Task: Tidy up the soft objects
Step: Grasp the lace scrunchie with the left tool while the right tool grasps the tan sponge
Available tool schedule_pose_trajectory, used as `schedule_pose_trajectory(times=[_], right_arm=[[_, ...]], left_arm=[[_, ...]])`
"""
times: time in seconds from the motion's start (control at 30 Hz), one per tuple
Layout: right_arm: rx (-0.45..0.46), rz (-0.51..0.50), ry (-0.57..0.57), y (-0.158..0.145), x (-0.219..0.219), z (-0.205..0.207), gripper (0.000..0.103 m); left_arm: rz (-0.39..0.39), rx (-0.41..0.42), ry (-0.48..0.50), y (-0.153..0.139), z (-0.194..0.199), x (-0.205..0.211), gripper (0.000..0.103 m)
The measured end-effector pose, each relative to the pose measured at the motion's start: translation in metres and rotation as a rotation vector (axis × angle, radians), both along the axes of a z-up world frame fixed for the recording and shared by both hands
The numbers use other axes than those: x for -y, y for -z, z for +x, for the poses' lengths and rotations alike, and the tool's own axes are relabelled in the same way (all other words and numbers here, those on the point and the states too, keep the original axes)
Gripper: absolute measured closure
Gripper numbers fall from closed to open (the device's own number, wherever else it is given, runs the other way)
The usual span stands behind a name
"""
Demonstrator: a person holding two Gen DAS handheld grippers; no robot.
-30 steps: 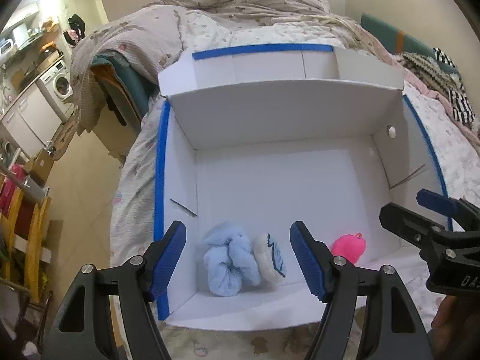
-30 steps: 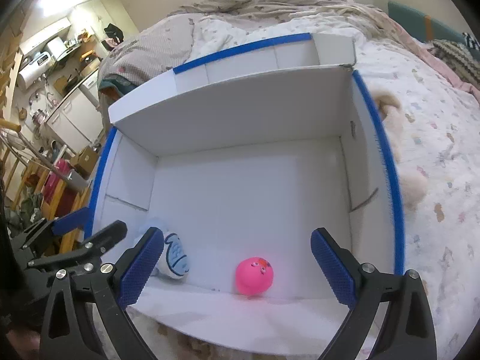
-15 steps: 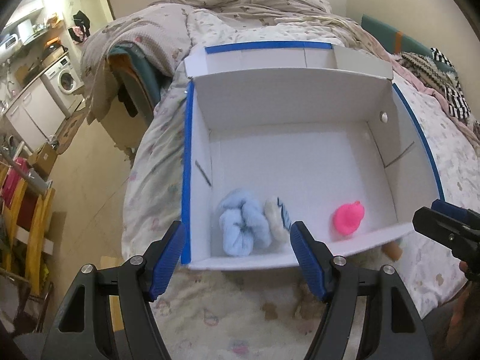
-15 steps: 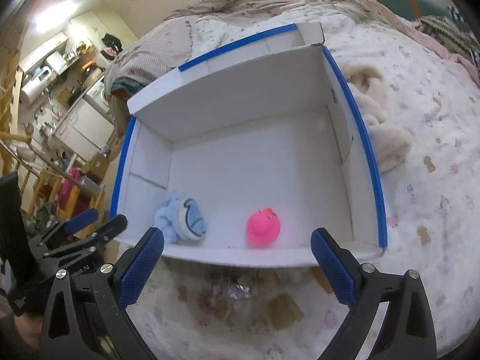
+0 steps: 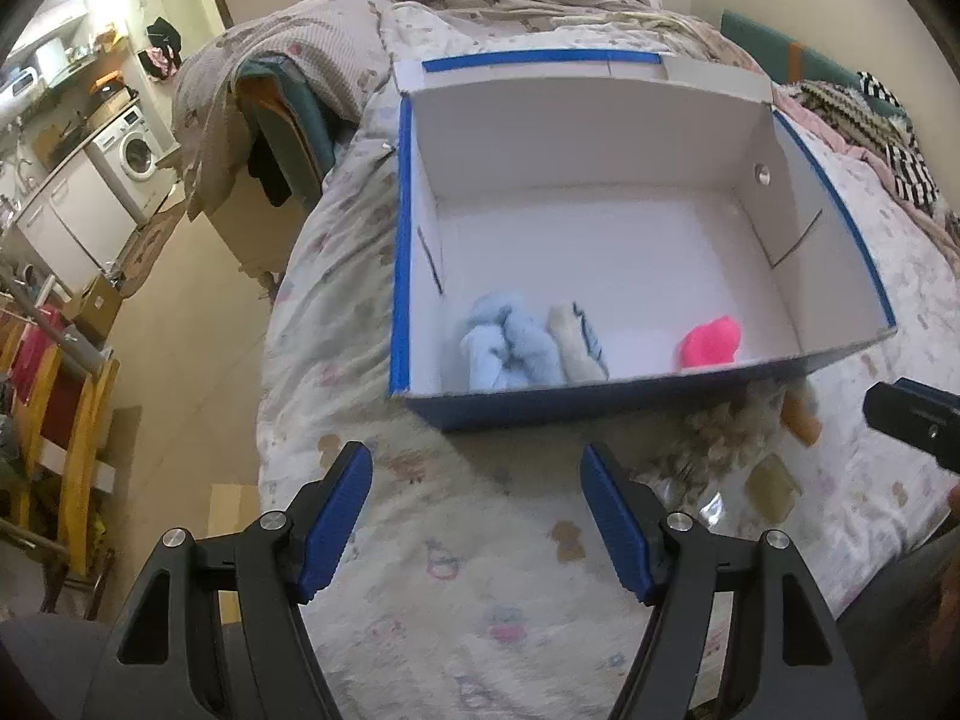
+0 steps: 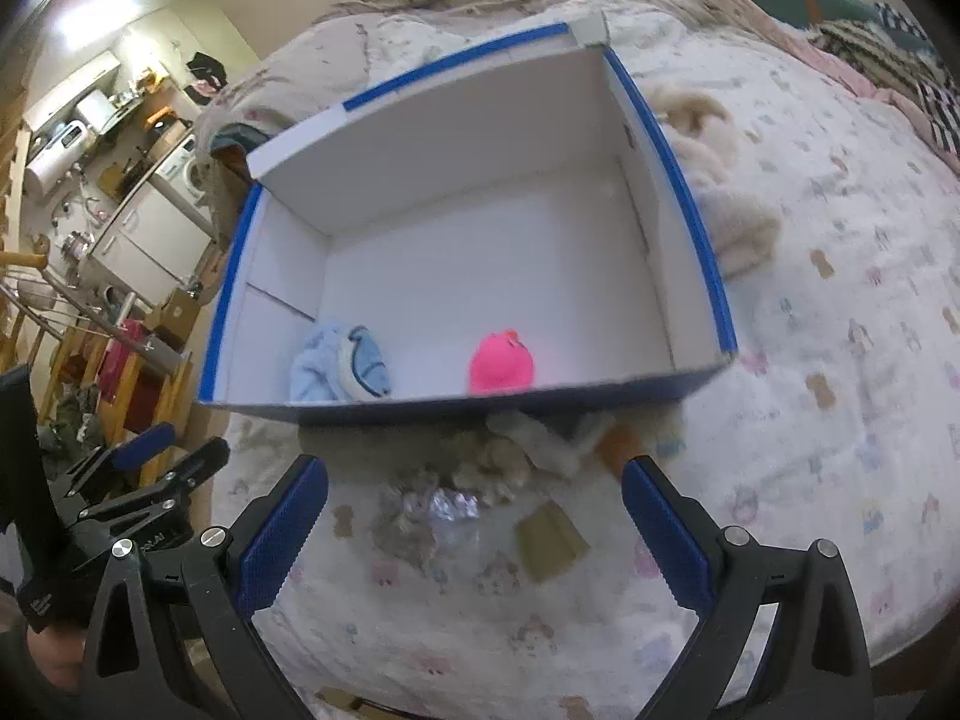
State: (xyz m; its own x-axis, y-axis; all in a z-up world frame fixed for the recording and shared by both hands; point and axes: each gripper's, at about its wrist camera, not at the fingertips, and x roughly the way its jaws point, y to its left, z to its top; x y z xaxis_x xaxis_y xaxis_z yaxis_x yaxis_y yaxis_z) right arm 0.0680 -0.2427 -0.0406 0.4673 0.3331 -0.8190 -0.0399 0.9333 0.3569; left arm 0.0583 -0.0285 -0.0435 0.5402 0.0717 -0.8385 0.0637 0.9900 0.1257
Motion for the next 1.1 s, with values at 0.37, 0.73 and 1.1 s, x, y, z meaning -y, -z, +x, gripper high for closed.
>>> schedule_pose_trajectory(times=[0.37, 0.73, 1.1], right_arm=[[-0.111, -0.02, 0.038, 0.024, 0.0, -0.001, 0.0], [-0.206, -0.013, 0.1, 0.052, 0.017, 0.01, 0.0], [-0.252, 0.001, 0.128, 0.068, 0.031, 0.014, 0.0]], left_arm=[[-0.134, -0.138, -0.097, 0.029, 0.008, -0.03, 0.034], [-0.211, -0.368, 0.017, 0.087, 0.028, 0.03, 0.052], [-0.291, -0.525, 0.038, 0.121, 0.037, 0.044, 0.096]])
